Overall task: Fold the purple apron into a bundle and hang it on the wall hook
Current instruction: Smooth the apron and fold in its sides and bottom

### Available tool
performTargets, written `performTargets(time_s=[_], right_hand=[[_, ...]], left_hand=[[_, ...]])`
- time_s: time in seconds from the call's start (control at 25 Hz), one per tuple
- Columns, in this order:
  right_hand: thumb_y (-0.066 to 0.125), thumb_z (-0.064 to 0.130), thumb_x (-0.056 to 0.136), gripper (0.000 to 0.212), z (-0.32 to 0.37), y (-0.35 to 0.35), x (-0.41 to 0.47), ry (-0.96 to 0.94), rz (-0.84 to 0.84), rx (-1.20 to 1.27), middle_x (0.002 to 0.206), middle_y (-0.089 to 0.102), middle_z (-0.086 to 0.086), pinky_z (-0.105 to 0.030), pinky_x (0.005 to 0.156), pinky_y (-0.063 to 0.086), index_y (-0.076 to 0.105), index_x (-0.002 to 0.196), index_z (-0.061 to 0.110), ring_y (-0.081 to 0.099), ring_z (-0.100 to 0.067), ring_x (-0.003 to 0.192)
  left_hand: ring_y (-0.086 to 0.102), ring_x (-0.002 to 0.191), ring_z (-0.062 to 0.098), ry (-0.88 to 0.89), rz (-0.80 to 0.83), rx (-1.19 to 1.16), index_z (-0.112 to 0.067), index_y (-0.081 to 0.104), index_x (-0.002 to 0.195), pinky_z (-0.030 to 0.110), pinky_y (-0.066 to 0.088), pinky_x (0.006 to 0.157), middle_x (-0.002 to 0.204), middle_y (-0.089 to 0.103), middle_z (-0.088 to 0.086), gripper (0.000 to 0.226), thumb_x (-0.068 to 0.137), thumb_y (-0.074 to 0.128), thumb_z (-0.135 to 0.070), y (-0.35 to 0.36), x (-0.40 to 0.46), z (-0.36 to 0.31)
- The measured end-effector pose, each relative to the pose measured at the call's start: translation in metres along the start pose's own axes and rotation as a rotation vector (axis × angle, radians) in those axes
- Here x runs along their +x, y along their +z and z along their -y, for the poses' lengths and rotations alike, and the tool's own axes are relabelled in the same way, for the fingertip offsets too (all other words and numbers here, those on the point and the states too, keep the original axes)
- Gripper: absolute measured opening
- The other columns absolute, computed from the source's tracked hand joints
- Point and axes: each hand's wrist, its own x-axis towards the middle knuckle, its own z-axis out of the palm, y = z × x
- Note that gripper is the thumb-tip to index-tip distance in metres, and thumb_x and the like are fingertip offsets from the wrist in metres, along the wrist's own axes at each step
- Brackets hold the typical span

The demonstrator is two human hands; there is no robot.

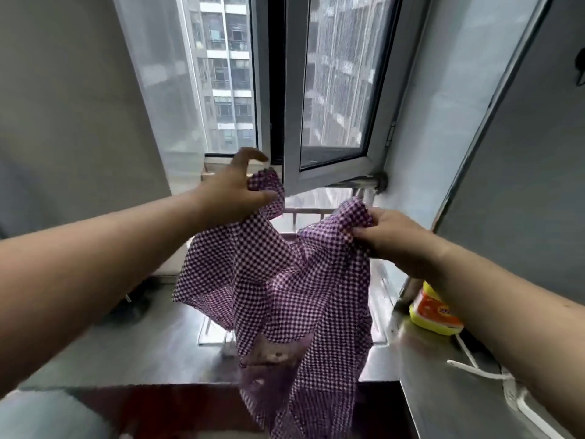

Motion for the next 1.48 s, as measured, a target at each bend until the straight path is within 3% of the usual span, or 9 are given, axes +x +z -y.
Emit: performTargets(time_s=[0.12,0.24,0.32,0.56,0.8,1.0,1.28,1.36,1.48], right_hand=[[0.061,0.013,0.103,0.018,0.006,0.021,-0.010,-0.123,0.238,-0.091,0.107,0.081,-0.004,-0.049,0.104,0.054,0.077,0.109,0.016,0.074,-0.025,0.108],[0.061,0.014,0.103,0.019,0.007,0.035,-0.022,-0.210,0.279,-0.107,0.109,0.080,-0.005,-0.046,0.101,0.057,0.074,0.117,0.018,0.075,-0.023,0.108],[0.065,0.024,0.100,0.031,-0.001,0.038,-0.025,-0.181,0.183,-0.103,0.112,0.077,-0.008,-0.050,0.098,0.060,0.062,0.130,0.020,0.074,-0.025,0.107],[0.061,0.014,0.089,0.015,-0.041,0.073,-0.037,-0.093,0.047,-0.343,0.093,0.076,-0.010,-0.050,0.083,0.060,0.069,0.101,0.015,0.073,-0.032,0.090],[0.073,0.025,0.091,0.018,-0.116,0.130,-0.047,0.204,0.151,-0.142,0.083,0.065,-0.006,-0.038,0.075,0.053,0.060,0.085,0.013,0.059,-0.017,0.077],[0.078,0.042,0.073,0.041,-0.150,0.173,-0.052,0.255,0.051,0.017,0.105,0.078,-0.005,-0.054,0.099,0.056,0.069,0.106,0.021,0.071,-0.019,0.097],[0.060,0.050,0.094,0.029,-0.171,0.204,-0.041,0.309,-0.064,-0.070,0.101,0.079,-0.001,-0.050,0.098,0.057,0.070,0.101,0.023,0.074,-0.025,0.099],[0.058,0.044,0.104,0.025,-0.174,0.208,-0.051,0.330,-0.071,-0.089,0.103,0.077,-0.003,-0.043,0.095,0.057,0.070,0.101,0.023,0.073,-0.024,0.102],[0.051,0.053,0.107,0.044,-0.184,0.211,-0.058,0.348,-0.005,-0.009,0.102,0.081,-0.001,-0.046,0.098,0.057,0.078,0.101,0.018,0.074,-0.025,0.104]], left_hand=[[0.068,0.104,0.010,0.151,0.313,0.173,-0.048,0.027,0.152,0.038,0.057,0.097,0.128,0.065,-0.006,0.096,0.079,0.088,-0.042,0.032,-0.025,-0.033],[0.059,0.094,-0.005,0.155,0.449,0.354,-0.035,0.056,0.136,0.020,0.048,0.088,0.108,0.062,-0.024,0.056,0.087,0.082,-0.042,0.049,-0.038,-0.056],[0.065,0.095,0.006,0.125,0.403,0.389,-0.027,0.067,0.114,0.017,0.048,0.080,0.101,0.068,-0.014,0.025,0.096,0.070,-0.044,0.049,-0.040,-0.053],[0.064,0.086,0.008,0.074,0.242,0.264,-0.025,0.071,0.100,0.022,0.049,0.071,0.092,0.068,-0.009,0.020,0.102,0.055,-0.037,0.041,-0.050,-0.031],[0.059,0.078,0.005,0.088,0.093,0.225,-0.024,0.064,0.079,0.023,0.042,0.061,0.084,0.067,-0.007,0.024,0.099,0.052,-0.028,0.020,-0.056,-0.002],[0.064,0.074,0.018,0.045,0.064,0.147,-0.009,0.073,0.090,0.031,0.050,0.060,0.085,0.071,0.008,0.030,0.099,0.051,-0.027,0.007,-0.056,0.024],[0.067,0.081,0.024,0.020,0.033,0.137,-0.007,0.073,0.095,0.044,0.059,0.077,0.092,0.073,0.014,0.033,0.099,0.050,-0.030,-0.004,-0.049,0.061],[0.061,0.076,0.023,-0.001,0.028,0.125,-0.007,0.071,0.091,0.040,0.054,0.068,0.090,0.071,0.017,0.032,0.099,0.049,-0.028,-0.006,-0.045,0.071],[0.062,0.076,0.020,-0.013,0.040,0.125,-0.012,0.069,0.087,0.031,0.047,0.062,0.085,0.070,0.008,0.029,0.101,0.049,-0.028,0.000,-0.037,0.082]])
